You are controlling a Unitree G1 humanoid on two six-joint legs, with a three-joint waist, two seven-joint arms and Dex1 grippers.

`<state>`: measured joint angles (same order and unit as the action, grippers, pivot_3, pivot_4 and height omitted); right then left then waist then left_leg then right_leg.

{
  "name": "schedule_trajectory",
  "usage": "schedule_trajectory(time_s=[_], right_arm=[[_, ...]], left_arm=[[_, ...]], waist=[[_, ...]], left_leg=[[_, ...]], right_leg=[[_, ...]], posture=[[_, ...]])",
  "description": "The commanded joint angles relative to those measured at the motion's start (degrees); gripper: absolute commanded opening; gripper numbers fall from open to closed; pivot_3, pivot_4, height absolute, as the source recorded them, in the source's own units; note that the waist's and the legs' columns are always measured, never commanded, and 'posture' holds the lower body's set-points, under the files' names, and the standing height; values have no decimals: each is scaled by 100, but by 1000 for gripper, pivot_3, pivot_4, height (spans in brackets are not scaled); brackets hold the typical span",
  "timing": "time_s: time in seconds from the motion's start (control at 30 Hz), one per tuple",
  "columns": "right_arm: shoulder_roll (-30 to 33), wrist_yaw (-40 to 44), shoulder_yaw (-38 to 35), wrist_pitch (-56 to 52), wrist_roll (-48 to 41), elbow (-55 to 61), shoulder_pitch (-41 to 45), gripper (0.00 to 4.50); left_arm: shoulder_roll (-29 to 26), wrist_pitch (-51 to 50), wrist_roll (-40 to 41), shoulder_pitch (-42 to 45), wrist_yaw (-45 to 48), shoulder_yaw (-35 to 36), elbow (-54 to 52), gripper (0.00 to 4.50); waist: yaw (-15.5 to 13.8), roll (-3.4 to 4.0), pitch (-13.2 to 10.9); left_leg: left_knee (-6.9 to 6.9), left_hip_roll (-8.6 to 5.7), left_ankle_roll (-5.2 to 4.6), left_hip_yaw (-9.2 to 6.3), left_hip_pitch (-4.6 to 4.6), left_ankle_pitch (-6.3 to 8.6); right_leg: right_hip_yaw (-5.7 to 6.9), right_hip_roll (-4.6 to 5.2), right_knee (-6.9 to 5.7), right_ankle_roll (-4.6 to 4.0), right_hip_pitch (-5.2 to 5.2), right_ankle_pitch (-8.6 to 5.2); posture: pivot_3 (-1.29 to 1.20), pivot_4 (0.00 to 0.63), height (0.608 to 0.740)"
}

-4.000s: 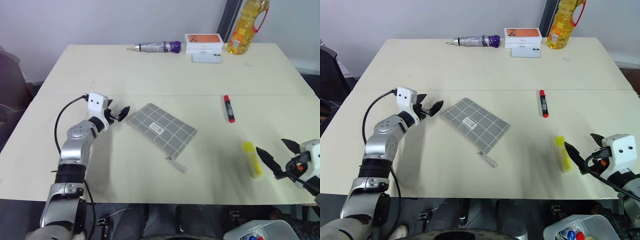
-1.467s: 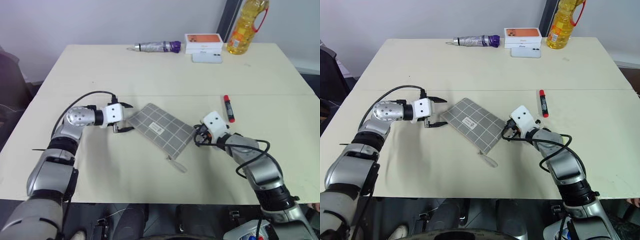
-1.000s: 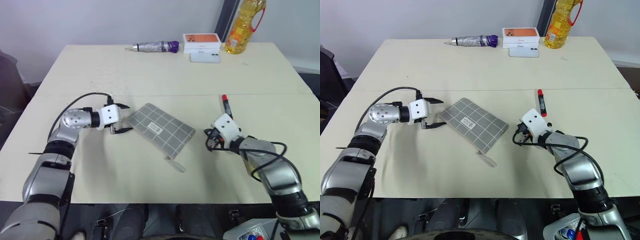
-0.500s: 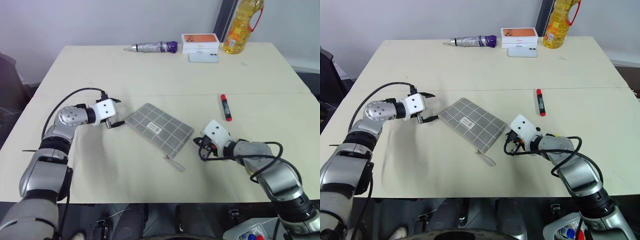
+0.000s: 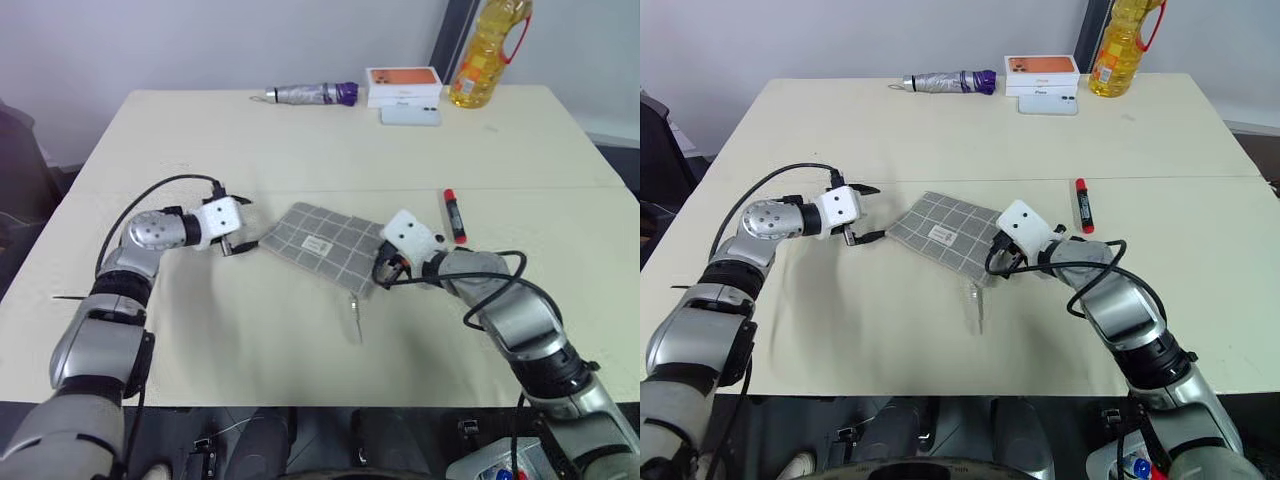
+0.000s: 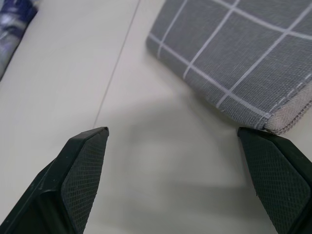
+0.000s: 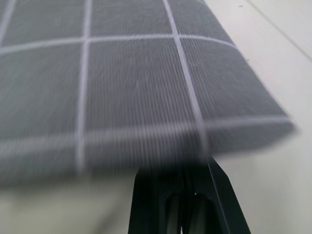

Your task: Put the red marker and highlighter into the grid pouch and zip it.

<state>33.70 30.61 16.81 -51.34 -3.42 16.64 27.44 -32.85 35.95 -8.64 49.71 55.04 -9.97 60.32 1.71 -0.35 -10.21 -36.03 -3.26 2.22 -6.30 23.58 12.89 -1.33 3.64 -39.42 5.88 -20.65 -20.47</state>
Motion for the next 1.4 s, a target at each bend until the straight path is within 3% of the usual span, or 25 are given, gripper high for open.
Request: schedule_trajectory(time_s=[0.03,0.4,0.77,0.97,1.4], right_arm=[[20,-19,115,447,298,-439,282,34],[-1,166,34,1340,637,-1540,502,34],[252,344,-377,1610,618,-1603,403,34],[350,428,-434,1577,703,-1446,350,34],[127,408,-207,1800,1074,-1769,569,34]], left_arm=[[36,70,224,-281,391,-4,-419,4500],[-210,-496,704,-1028,650,156,-1786,4500],[-697,-1119,954,-1800,481,441,-2803,4500],[-837,-964,709,-1817,210,370,-2676,4500],[-574,19,124,-1083,150,-139,-1782,4500]], waist=[[11,0,0],[79,0,0],[78,1,0],[81,1,0],[62,1,0]], left_leg=[[0,0,0,0,1,0],[3,2,0,1,3,0],[4,4,1,0,3,0],[5,5,1,1,3,0],[2,4,1,4,3,-1]], right_leg=[[0,1,0,0,-1,0],[-3,0,-1,0,-7,0],[-5,0,-2,-1,-9,0],[-6,1,-2,-1,-10,0],[-6,0,-2,-1,-8,0]], posture=[[0,150,740],[0,150,740],[0,150,740],[0,150,740],[0,150,740]])
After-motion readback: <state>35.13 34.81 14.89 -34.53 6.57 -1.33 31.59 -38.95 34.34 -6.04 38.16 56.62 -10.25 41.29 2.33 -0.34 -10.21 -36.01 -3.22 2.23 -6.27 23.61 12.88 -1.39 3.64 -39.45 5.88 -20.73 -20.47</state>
